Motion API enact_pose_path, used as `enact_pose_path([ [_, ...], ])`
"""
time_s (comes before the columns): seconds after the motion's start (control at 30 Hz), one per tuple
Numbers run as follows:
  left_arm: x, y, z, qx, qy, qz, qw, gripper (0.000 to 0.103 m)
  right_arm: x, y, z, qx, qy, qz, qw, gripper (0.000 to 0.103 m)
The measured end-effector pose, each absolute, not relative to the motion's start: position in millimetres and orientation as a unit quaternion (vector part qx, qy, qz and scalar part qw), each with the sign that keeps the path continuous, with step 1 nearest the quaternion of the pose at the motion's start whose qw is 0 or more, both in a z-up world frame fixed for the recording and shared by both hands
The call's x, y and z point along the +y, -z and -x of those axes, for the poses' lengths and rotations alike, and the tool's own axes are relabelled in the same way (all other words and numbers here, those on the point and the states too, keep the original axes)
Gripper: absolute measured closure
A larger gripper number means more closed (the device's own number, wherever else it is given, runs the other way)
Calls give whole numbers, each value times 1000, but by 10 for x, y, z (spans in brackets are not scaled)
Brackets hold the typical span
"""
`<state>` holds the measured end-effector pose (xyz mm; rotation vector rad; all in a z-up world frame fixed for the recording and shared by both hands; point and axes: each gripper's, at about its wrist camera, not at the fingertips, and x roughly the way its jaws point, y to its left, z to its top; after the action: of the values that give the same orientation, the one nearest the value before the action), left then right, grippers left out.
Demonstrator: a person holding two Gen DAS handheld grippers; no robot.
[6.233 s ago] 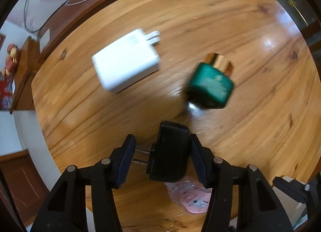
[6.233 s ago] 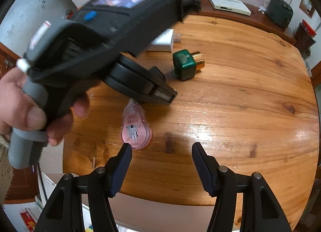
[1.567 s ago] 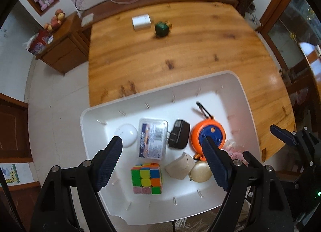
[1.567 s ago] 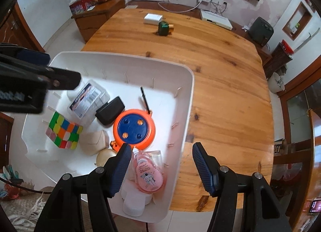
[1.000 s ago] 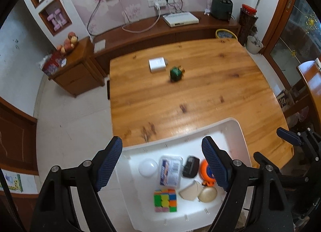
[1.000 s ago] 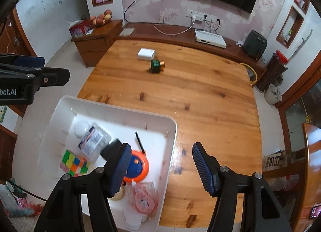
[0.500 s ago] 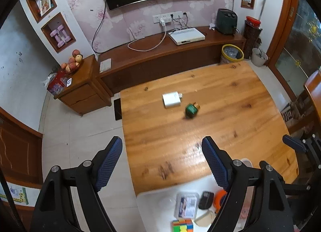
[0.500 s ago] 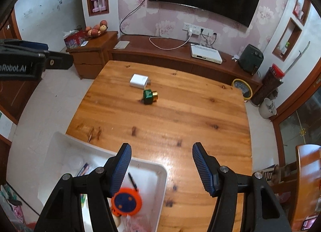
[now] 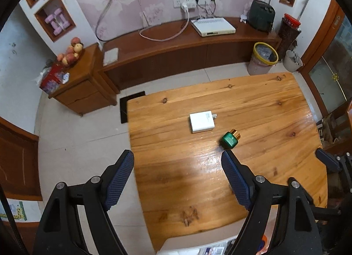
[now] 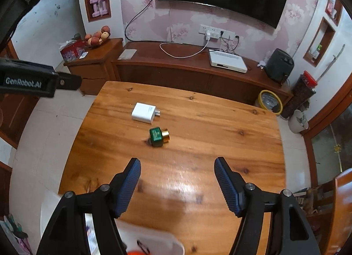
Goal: Organize rigid objects
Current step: 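Move both tools back toward the white charger and green bottle, then grasp the green gold-capped bottle with the right tool while the left tool grasps the white charger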
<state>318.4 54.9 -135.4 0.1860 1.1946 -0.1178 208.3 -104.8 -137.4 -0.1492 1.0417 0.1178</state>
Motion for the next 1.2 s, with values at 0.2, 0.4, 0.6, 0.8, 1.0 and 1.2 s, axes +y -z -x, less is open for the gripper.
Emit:
enact_pose_path([
  [0.2,399,1803,-3567,599,68,-96,792,19,-1029,1901,-2557,516,-71,64,851,33],
  [0.4,371,2222,-3850,631,55,-76,770,19,-983,2349,-2871,528,-96,49,843,33],
  [0.6,414,2578,-4055,653,36,-30,756,19,-866,2624,-3119,529,-115,56,839,33],
  [0.8,384,2773,-4103,660,29,-1,751,19,-778,2790,-3302,535,-120,72,833,33],
  [1.0,365,2829,-4116,661,29,25,750,19,-762,2921,-3359,551,-135,66,821,37],
  [1.2,307,2919,-4138,665,24,36,746,19,-846,2940,-3352,563,-144,34,813,59],
])
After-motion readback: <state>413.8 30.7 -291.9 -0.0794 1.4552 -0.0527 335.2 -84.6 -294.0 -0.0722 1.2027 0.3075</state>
